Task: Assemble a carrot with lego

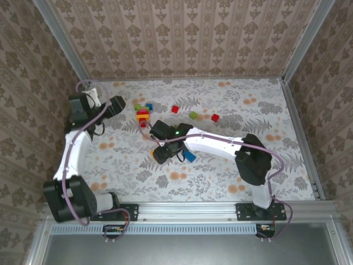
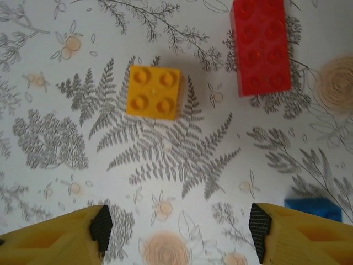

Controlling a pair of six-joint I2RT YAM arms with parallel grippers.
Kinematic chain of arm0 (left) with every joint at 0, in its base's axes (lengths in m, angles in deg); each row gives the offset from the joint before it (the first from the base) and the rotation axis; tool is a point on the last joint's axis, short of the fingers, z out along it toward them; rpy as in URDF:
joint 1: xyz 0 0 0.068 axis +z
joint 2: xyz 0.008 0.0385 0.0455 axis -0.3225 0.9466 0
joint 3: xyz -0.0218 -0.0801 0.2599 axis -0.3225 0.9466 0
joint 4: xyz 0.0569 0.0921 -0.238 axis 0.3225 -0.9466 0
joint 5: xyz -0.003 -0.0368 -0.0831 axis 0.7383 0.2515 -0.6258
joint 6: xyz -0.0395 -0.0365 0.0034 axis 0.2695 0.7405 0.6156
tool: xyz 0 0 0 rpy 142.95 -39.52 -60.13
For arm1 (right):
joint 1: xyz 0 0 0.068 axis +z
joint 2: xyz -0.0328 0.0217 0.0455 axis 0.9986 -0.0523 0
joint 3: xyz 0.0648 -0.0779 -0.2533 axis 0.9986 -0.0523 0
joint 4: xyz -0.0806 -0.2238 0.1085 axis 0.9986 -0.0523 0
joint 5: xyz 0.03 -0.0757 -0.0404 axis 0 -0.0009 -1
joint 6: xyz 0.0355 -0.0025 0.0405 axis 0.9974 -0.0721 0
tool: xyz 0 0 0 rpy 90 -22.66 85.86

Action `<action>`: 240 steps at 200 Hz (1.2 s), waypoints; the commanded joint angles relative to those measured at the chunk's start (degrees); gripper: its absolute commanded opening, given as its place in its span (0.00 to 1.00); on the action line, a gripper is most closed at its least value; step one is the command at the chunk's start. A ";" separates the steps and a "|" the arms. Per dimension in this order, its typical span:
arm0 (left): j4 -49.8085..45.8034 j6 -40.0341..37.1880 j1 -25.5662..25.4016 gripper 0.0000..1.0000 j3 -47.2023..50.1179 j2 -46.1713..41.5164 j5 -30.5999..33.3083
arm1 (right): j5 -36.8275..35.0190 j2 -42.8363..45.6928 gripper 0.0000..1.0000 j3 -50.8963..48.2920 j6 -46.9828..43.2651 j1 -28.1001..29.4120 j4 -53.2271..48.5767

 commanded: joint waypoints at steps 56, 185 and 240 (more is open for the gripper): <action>-9.47 0.86 -1.97 1.00 6.42 -12.43 15.79 | -0.63 -12.91 0.70 12.69 0.38 1.01 -3.39; -10.25 -0.51 7.43 1.00 6.77 -5.97 9.05 | -2.31 -20.89 0.42 23.08 0.10 0.98 -9.74; -9.81 -0.59 7.67 1.00 7.05 -5.45 8.61 | -3.62 -8.00 0.34 8.94 2.03 1.47 -5.17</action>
